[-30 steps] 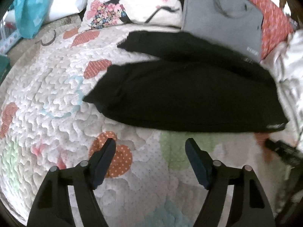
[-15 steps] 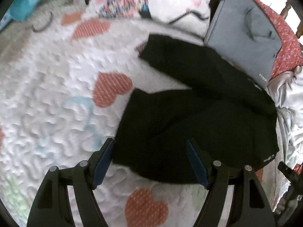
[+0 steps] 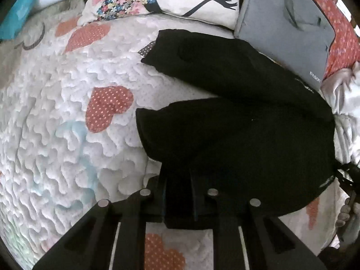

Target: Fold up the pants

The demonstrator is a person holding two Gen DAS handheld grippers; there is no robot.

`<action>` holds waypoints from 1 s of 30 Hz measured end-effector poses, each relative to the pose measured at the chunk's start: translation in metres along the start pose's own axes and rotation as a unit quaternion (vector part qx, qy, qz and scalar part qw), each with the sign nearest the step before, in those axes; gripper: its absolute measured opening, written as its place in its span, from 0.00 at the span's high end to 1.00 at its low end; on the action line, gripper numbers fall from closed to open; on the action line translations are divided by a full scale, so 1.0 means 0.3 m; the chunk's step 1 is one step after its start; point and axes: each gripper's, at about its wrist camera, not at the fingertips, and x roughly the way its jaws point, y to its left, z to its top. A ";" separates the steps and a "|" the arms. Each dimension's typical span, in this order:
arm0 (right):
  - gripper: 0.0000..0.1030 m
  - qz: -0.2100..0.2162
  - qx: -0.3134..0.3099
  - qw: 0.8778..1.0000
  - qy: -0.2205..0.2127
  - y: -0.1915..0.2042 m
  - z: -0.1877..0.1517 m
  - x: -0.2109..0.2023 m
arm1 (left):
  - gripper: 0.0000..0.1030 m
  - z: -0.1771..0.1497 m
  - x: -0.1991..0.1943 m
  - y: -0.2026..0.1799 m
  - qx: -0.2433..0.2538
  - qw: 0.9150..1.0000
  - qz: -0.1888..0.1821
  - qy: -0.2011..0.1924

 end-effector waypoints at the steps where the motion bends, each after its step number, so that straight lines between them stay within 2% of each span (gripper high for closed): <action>1: 0.84 0.001 0.005 1.000 0.002 -0.013 0.003 -0.009 | 0.85 0.003 -0.007 0.007 -0.009 1.000 -0.007 0.004; 5: 0.86 0.025 0.012 0.999 -0.016 -0.046 -0.013 -0.098 | 0.85 -0.010 -0.079 0.038 -0.046 0.998 -0.042 0.004; 11: 0.87 0.045 0.015 0.999 -0.026 -0.082 -0.050 -0.228 | 0.86 -0.042 -0.154 0.030 -0.046 0.998 -0.034 0.005; 14: 0.87 0.056 0.017 0.998 -0.027 -0.092 -0.077 -0.280 | 0.86 -0.055 -0.197 0.050 -0.061 0.997 -0.048 0.005; 18: 0.87 0.067 0.008 0.997 -0.023 -0.108 -0.135 -0.366 | 0.86 -0.096 -0.269 0.067 -0.067 0.997 -0.047 0.008; 23: 0.87 0.060 0.004 0.998 -0.004 -0.194 -0.238 -0.451 | 0.85 -0.227 -0.309 0.099 -0.067 0.997 -0.028 0.033; 26: 0.86 0.058 0.010 0.998 0.011 -0.247 -0.277 -0.468 | 0.84 -0.297 -0.284 0.103 -0.064 0.996 -0.012 0.055; 29: 0.80 0.030 0.011 0.999 0.008 -0.280 -0.293 -0.490 | 0.84 -0.339 -0.301 0.104 -0.046 0.998 -0.010 0.050; 30: 0.72 0.024 0.012 1.000 0.002 -0.287 -0.290 -0.503 | 0.84 -0.348 -0.318 0.108 -0.043 0.998 -0.004 0.044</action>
